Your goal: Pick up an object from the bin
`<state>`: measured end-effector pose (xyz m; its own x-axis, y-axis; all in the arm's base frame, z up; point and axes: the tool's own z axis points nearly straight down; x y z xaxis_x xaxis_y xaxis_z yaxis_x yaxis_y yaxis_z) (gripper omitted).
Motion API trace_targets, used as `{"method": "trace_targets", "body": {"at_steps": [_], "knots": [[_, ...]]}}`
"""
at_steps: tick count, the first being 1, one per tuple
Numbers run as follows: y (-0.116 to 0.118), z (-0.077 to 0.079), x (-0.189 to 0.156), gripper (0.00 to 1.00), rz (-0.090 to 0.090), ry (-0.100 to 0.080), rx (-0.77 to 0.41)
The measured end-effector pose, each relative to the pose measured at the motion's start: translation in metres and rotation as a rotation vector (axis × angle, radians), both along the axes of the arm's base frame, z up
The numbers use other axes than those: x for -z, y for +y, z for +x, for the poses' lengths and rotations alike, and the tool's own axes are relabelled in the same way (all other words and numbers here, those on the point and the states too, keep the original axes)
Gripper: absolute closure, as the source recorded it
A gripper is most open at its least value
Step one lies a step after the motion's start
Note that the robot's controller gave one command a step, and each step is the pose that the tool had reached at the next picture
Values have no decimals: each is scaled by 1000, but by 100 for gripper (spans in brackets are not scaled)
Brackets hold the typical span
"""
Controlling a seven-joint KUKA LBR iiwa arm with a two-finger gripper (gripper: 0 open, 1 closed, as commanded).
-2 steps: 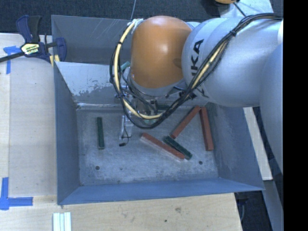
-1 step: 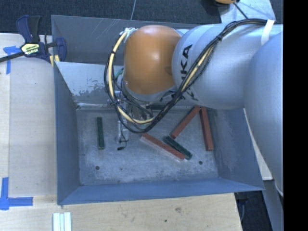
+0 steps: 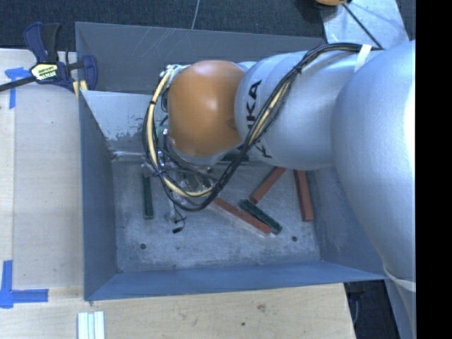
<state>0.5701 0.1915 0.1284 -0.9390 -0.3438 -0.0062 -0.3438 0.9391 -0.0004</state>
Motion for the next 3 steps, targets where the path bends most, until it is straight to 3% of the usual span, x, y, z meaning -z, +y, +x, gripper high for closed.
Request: {"method": "trace_targets", "body": {"at_steps": [1,2,3], "knots": [[8,8,40,0,-1,1,-355],[20,30,51,100,-2,3,-634],[20,30,51,100,-2,3,-634]]}}
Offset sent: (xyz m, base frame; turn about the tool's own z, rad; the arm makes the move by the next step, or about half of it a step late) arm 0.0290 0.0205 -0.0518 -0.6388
